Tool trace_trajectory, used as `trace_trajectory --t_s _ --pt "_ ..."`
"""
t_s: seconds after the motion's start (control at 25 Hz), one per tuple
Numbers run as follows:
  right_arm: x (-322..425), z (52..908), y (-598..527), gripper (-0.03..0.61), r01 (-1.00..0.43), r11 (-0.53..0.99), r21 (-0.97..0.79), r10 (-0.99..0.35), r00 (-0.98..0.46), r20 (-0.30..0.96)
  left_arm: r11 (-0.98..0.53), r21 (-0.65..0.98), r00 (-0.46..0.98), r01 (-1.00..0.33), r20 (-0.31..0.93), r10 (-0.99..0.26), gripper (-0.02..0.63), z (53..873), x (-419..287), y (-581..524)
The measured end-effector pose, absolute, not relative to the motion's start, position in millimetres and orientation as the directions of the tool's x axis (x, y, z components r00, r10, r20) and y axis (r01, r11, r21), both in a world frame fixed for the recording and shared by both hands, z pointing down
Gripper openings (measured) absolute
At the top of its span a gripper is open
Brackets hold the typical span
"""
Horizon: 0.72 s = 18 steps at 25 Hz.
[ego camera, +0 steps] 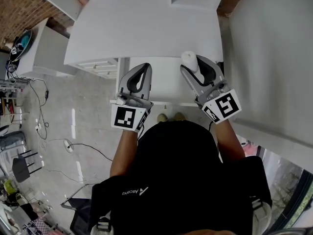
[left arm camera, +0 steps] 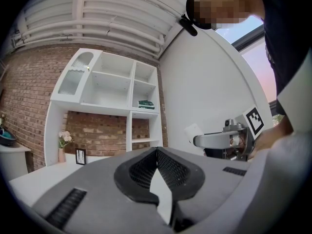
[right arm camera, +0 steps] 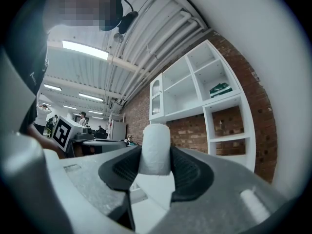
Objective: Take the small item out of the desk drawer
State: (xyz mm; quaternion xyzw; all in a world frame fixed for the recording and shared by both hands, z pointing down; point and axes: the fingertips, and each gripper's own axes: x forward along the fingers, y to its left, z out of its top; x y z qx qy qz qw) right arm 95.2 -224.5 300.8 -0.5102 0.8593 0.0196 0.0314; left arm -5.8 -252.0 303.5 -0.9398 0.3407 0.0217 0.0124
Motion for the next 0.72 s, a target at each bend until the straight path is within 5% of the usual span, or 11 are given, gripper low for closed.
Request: trace_trajectory --t_s 0.72 --pt "100.6 305.7 -225.7 0.176 -0.877 0.481 0.007 -0.874 -0.481 -0.067 -0.765 -0.019 0.765 -0.644 -0.04 -0.643 -0.002 307.8 -5.0 -255.0"
